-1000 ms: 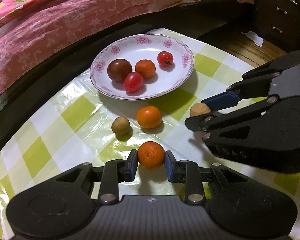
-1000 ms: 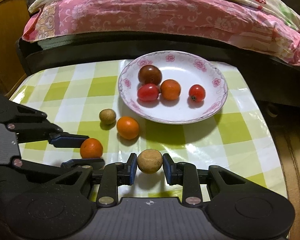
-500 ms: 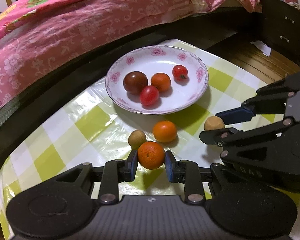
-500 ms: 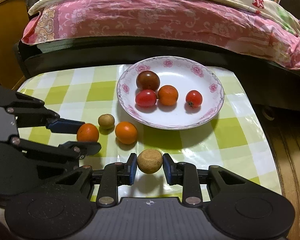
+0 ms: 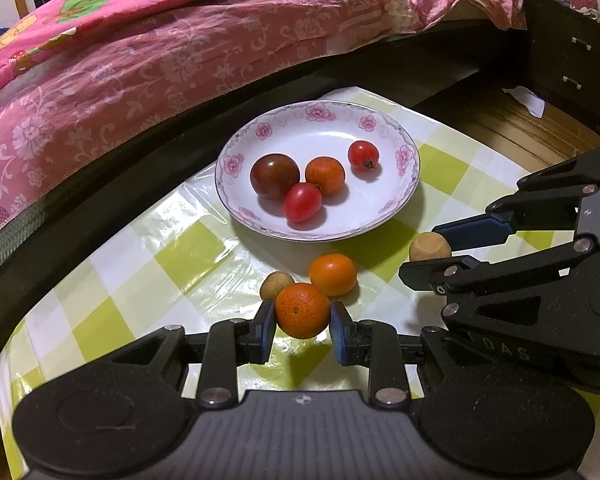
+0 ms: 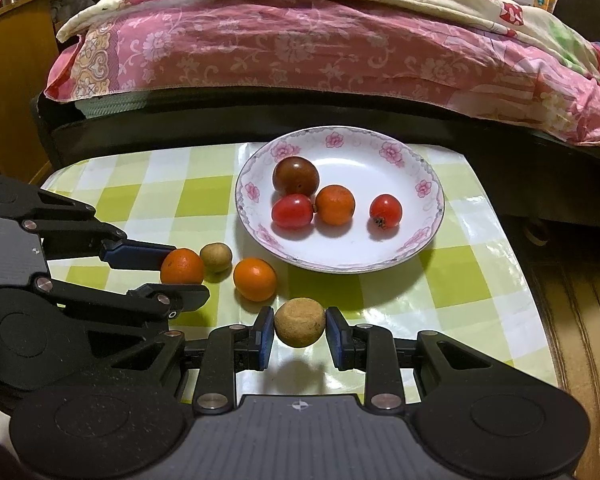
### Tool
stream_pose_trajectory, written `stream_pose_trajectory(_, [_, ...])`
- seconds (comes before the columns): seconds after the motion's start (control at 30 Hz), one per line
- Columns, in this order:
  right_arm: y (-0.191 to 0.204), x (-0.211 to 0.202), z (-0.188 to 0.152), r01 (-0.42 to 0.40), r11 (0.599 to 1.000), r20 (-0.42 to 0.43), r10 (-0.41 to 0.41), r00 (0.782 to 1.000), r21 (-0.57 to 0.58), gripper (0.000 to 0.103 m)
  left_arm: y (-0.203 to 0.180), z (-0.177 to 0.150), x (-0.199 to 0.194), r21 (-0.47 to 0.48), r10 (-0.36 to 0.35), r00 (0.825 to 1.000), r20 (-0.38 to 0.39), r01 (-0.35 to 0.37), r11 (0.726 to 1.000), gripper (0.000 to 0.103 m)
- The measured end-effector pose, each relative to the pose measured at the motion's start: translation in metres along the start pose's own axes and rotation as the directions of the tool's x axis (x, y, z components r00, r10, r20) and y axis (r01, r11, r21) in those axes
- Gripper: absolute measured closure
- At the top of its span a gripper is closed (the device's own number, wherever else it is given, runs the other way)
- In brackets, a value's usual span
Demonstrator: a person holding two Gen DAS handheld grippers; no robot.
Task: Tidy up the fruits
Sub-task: 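Lift the tan potato in the right tool while the left tool lifts the mandarin, then carry the potato and mandarin in both tools over the white plate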
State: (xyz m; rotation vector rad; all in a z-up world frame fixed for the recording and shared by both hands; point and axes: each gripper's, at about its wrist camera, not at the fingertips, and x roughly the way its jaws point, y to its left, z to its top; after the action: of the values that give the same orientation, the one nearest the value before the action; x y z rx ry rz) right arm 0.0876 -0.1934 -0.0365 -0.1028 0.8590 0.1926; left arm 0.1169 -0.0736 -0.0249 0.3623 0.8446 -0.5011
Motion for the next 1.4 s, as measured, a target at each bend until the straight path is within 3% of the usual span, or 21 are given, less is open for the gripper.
stream_pose_trajectory(1.4, [-0.014, -0.012, 0.021, 0.051, 0.995, 0.113, -0.060, 0.992, 0.083, 0.077, 0.002, 0.036, -0.018, 0.000, 0.051, 0.991, 0.127, -0.051, 0.999, 0.067])
